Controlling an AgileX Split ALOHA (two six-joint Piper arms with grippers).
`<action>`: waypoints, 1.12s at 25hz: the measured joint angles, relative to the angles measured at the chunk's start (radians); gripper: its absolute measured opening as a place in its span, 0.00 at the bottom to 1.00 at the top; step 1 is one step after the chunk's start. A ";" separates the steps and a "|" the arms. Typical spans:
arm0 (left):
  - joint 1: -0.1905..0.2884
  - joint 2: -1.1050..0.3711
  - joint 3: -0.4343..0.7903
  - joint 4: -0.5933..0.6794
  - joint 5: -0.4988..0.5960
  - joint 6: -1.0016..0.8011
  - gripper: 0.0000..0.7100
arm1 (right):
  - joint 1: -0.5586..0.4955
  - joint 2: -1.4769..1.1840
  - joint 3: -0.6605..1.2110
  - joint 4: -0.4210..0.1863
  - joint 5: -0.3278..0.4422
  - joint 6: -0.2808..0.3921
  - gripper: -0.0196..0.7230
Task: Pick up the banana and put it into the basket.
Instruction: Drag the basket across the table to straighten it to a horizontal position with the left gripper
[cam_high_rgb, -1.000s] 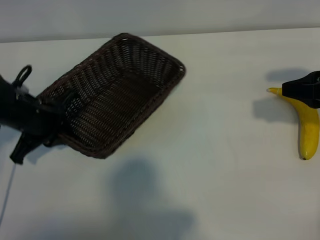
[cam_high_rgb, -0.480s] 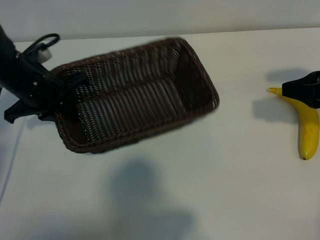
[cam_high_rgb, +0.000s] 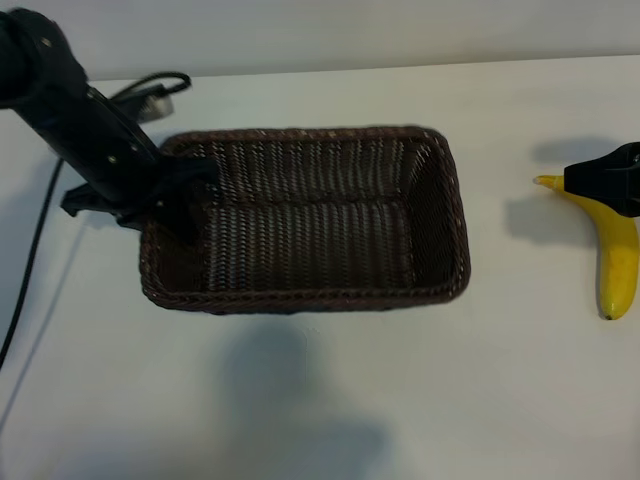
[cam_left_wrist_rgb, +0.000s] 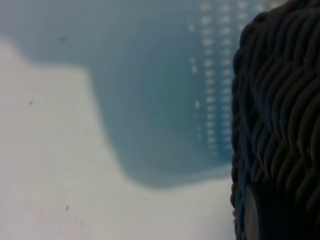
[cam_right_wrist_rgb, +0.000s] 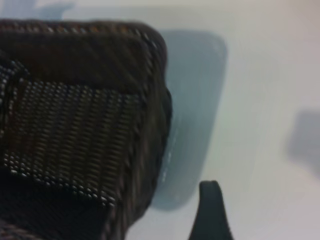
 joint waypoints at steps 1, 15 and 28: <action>-0.003 0.012 0.000 -0.001 -0.011 0.002 0.21 | 0.000 0.000 0.000 0.000 0.000 0.000 0.75; -0.007 0.097 -0.001 -0.033 -0.101 0.055 0.21 | 0.000 0.000 0.000 0.000 0.001 0.000 0.75; -0.007 0.090 -0.001 -0.049 -0.098 0.098 0.69 | 0.000 0.000 0.000 0.000 0.001 0.000 0.75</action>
